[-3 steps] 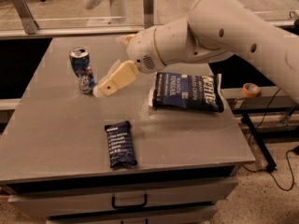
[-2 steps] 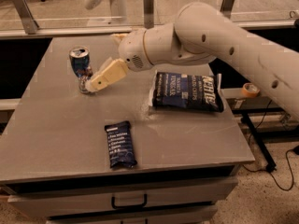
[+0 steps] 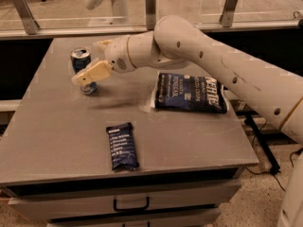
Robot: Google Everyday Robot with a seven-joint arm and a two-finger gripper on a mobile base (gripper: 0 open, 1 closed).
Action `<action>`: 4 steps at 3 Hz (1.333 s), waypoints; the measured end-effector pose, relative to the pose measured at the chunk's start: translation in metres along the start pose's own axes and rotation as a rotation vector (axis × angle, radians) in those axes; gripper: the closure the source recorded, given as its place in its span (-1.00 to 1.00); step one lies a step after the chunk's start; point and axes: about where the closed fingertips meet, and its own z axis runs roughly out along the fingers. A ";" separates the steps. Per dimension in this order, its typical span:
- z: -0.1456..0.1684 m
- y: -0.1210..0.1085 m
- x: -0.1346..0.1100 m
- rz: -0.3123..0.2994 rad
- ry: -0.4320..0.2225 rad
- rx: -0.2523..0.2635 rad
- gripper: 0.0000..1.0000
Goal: Pick redbull can
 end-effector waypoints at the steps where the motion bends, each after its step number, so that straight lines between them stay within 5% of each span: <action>1: 0.025 -0.002 -0.001 -0.004 -0.015 -0.043 -0.17; 2: 0.028 -0.004 -0.008 -0.014 -0.036 -0.043 0.27; 3: 0.003 -0.011 -0.036 -0.037 -0.073 0.013 0.76; 4: -0.030 -0.018 -0.073 -0.056 -0.127 0.074 1.00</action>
Offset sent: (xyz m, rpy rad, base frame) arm 0.0153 0.0271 0.0076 0.0540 -0.0256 0.0442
